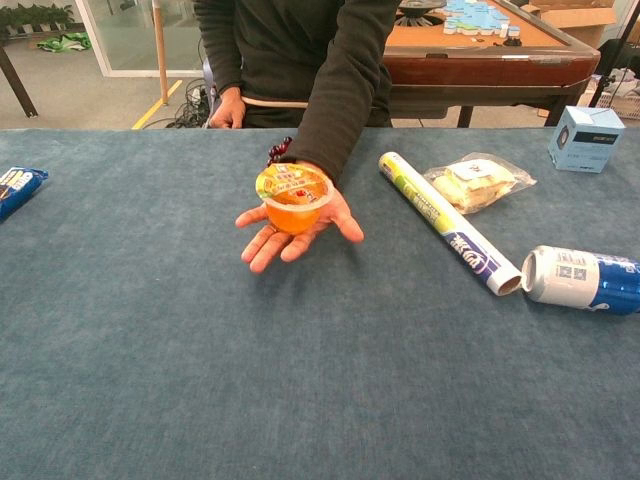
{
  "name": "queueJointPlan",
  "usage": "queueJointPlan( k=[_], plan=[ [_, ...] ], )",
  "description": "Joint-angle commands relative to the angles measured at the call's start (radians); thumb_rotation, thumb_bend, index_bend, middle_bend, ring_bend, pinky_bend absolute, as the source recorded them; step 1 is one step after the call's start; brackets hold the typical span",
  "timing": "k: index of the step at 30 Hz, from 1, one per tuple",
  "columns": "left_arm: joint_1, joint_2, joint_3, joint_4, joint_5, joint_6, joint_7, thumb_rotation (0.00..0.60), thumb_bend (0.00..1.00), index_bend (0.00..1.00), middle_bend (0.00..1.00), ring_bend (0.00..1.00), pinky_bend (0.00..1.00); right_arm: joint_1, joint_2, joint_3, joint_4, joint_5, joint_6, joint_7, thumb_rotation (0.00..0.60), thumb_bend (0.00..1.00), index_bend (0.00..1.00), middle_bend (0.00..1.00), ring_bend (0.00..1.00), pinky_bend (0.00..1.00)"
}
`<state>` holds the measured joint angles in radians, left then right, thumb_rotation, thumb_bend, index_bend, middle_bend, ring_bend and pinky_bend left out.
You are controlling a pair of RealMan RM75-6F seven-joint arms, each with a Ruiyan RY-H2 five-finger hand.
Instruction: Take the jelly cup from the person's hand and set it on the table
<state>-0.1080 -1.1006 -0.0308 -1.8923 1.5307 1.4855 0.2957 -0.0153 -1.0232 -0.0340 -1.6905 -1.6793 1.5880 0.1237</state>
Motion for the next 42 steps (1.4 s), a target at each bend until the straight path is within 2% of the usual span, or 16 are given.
queueJointPlan(
  k=[1, 12, 18, 26, 30, 36, 42],
  plan=[
    [0.001, 0.001, 0.001, 0.000, 0.000, 0.001, 0.000, 0.600, 0.14, 0.00, 0.00, 0.00, 0.06, 0.001, -0.001, 0.000, 0.001, 0.001, -0.003, 0.002, 0.600, 0.06, 0.02, 0.04, 0.00, 0.06],
    [-0.008, 0.017, -0.004, -0.008, 0.013, -0.004, -0.009, 0.600, 0.14, 0.00, 0.00, 0.00, 0.06, -0.007, 0.009, 0.008, 0.001, -0.003, 0.026, 0.002, 0.600, 0.06, 0.02, 0.04, 0.00, 0.06],
    [-0.065, 0.048, -0.032, 0.003, 0.020, -0.067, -0.091, 0.600, 0.14, 0.00, 0.00, 0.00, 0.06, -0.012, 0.026, 0.018, -0.015, 0.000, 0.043, -0.013, 0.600, 0.06, 0.02, 0.04, 0.00, 0.06],
    [-0.219, 0.119, -0.076, 0.026, 0.066, -0.246, -0.249, 0.600, 0.14, 0.00, 0.00, 0.00, 0.06, -0.012, 0.061, 0.032, -0.054, -0.007, 0.063, -0.045, 0.600, 0.06, 0.02, 0.04, 0.00, 0.06],
    [-0.329, 0.130, -0.113, 0.054, 0.075, -0.360, -0.354, 0.600, 0.14, 0.00, 0.00, 0.00, 0.06, -0.013, 0.085, 0.036, -0.084, -0.008, 0.066, -0.074, 0.600, 0.06, 0.02, 0.04, 0.00, 0.06],
    [-0.490, 0.099, -0.173, 0.111, 0.052, -0.514, -0.443, 0.600, 0.14, 0.00, 0.00, 0.00, 0.06, -0.016, 0.098, 0.034, -0.112, -0.011, 0.062, -0.097, 0.600, 0.06, 0.02, 0.04, 0.00, 0.06],
    [-0.634, 0.043, -0.212, 0.176, -0.015, -0.671, -0.446, 0.600, 0.14, 0.00, 0.00, 0.00, 0.06, -0.019, 0.098, 0.031, -0.114, -0.001, 0.053, -0.102, 0.600, 0.06, 0.02, 0.04, 0.00, 0.06]
  ],
)
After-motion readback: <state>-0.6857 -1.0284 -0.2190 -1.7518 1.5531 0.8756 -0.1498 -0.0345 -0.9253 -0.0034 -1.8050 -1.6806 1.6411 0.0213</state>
